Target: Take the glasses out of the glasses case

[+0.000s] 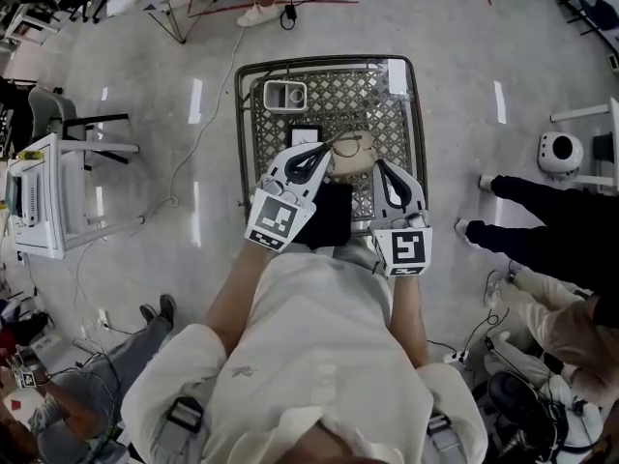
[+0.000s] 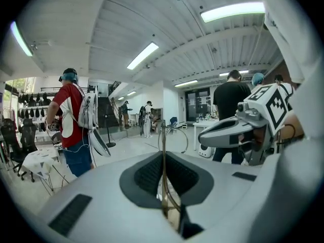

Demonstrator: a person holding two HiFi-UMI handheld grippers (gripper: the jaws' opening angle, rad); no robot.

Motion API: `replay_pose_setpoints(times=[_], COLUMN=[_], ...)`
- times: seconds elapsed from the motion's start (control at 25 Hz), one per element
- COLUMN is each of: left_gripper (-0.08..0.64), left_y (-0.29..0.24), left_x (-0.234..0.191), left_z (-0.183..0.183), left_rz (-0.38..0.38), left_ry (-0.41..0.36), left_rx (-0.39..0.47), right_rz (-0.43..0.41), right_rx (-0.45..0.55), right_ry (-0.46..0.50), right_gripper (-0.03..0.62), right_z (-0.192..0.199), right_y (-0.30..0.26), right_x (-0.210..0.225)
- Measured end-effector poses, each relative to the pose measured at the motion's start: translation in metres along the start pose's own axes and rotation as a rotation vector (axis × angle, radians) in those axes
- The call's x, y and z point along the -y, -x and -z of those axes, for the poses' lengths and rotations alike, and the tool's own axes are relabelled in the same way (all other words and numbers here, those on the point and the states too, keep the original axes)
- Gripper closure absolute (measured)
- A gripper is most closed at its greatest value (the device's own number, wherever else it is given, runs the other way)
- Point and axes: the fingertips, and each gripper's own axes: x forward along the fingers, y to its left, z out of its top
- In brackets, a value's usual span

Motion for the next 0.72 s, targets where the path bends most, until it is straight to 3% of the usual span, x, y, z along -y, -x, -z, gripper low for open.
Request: replay_pose_setpoints(times=[0.24, 0.72], left_gripper=[0.531, 0.531], left_y=[0.014, 0.012], left_x=[0.0, 0.003], left_z=[-0.018, -0.018], left_rz=[-0.009, 0.009], left_ry=[-0.012, -0.012], left_rx=[0.044, 0.042], right_rz=[-0.031, -0.01], right_rx=[0.028, 0.032], right_ry=[0.042, 0.019], right_gripper=[0.588, 0.588], right_z=[-0.017, -0.017], right_y=[0.007, 0.007], right_x=[-0.011, -0.008])
